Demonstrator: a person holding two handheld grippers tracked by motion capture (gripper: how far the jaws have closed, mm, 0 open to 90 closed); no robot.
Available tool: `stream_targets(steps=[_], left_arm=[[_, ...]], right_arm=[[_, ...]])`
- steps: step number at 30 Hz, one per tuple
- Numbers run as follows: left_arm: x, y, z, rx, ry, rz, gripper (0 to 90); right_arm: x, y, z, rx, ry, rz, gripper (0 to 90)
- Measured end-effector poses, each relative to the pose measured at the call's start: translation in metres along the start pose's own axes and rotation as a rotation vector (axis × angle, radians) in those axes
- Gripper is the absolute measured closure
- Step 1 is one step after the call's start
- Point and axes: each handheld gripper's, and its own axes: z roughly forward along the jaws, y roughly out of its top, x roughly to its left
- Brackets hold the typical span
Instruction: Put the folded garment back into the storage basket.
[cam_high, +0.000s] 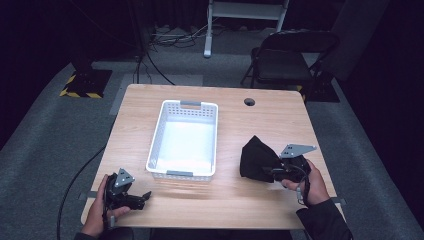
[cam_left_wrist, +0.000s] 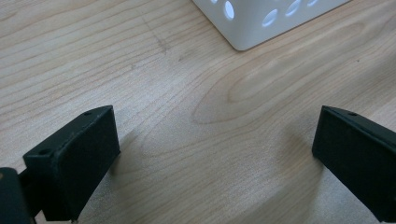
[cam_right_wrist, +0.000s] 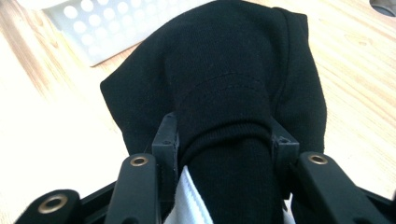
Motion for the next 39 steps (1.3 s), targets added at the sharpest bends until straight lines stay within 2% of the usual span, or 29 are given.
stream_targets(steps=[14, 39], left_arm=[[0.0, 0.0, 0.0, 0.0, 0.0, 0.0, 0.6], [0.0, 0.0, 0.0, 0.0, 0.0, 0.0, 0.6]], right_arm=[[0.002, 0.018, -0.007, -0.014, -0.006, -0.025, 58.1], [0.006, 0.049, -0.005, -0.03, -0.007, -0.057, 58.0]])
